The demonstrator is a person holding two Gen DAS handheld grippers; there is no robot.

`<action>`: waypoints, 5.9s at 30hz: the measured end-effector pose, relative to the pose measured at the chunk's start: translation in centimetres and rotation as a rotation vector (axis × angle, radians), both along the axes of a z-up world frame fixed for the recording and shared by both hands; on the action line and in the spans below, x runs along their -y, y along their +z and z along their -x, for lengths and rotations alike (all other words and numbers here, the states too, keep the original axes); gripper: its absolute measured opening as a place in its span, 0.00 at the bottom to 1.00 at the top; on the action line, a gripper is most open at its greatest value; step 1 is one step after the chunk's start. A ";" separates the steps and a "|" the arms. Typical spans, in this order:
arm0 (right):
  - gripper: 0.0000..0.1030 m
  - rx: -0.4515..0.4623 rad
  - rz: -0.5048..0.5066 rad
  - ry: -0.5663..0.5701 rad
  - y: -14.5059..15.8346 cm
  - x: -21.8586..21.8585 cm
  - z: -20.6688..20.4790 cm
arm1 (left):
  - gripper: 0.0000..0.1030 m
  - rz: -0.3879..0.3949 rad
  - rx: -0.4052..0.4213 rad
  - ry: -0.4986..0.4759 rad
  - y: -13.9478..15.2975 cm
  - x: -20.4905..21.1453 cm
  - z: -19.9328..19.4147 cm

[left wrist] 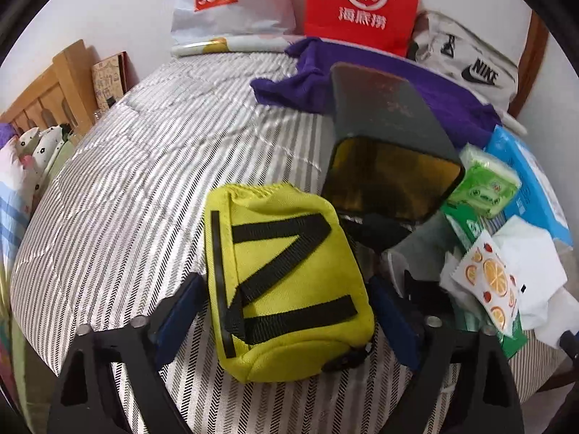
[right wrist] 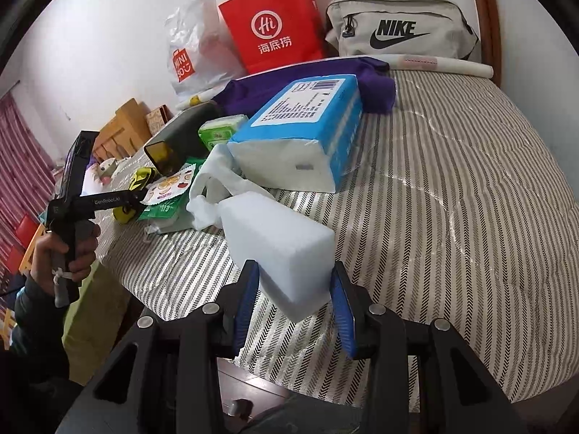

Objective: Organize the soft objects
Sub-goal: 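Carry the white sponge block with the right gripper over the purple towel, then lower the sponge onto the purple towel and open the right gripper, then move the right tool to the green wet-wipe pack and grasp it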

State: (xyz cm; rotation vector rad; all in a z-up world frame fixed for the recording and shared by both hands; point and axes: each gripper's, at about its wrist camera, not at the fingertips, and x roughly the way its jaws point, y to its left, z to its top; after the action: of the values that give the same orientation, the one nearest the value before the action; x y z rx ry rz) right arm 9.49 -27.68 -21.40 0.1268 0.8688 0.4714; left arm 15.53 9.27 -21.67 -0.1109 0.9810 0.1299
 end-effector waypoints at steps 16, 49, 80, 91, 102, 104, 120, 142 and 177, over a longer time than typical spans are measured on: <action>0.39 0.084 0.008 0.024 3.4 -0.2 0.0 | 0.60 0.056 0.044 -0.027 3.2 -2.1 1.0; 0.39 0.161 -0.029 -0.017 9.5 -1.9 -5.2 | 0.60 0.159 0.155 -0.083 8.3 -2.9 -1.8; 0.39 0.165 -0.050 -0.152 10.8 -2.9 -18.7 | 0.60 0.130 0.145 -0.159 9.6 0.5 -13.4; 0.39 0.149 0.057 -0.153 9.6 -4.4 -24.9 | 0.60 0.106 0.084 -0.184 8.4 1.1 -20.2; 0.39 0.046 0.148 -0.122 5.4 -6.4 -29.5 | 0.60 0.132 0.012 -0.233 5.9 2.1 -27.5; 0.39 0.021 0.160 -0.117 4.9 -6.6 -29.9 | 0.60 0.147 -0.003 -0.235 5.5 2.2 -28.4; 0.40 -0.044 0.214 -0.128 3.5 -6.4 -31.3 | 0.63 0.129 -0.121 -0.233 3.2 3.1 -31.1; 0.73 -0.005 0.152 -0.159 6.4 -5.3 -27.6 | 0.77 0.165 -0.117 -0.241 5.7 3.4 -27.9; 0.73 0.086 0.106 0.009 8.8 -8.1 -7.9 | 0.77 0.051 -0.014 -0.284 7.6 3.0 -4.0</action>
State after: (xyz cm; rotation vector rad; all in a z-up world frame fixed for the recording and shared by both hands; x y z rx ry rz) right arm 17.37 -19.58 -12.58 0.0055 0.8089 0.4349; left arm 19.50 6.26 -14.08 -0.0169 1.0041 -0.1554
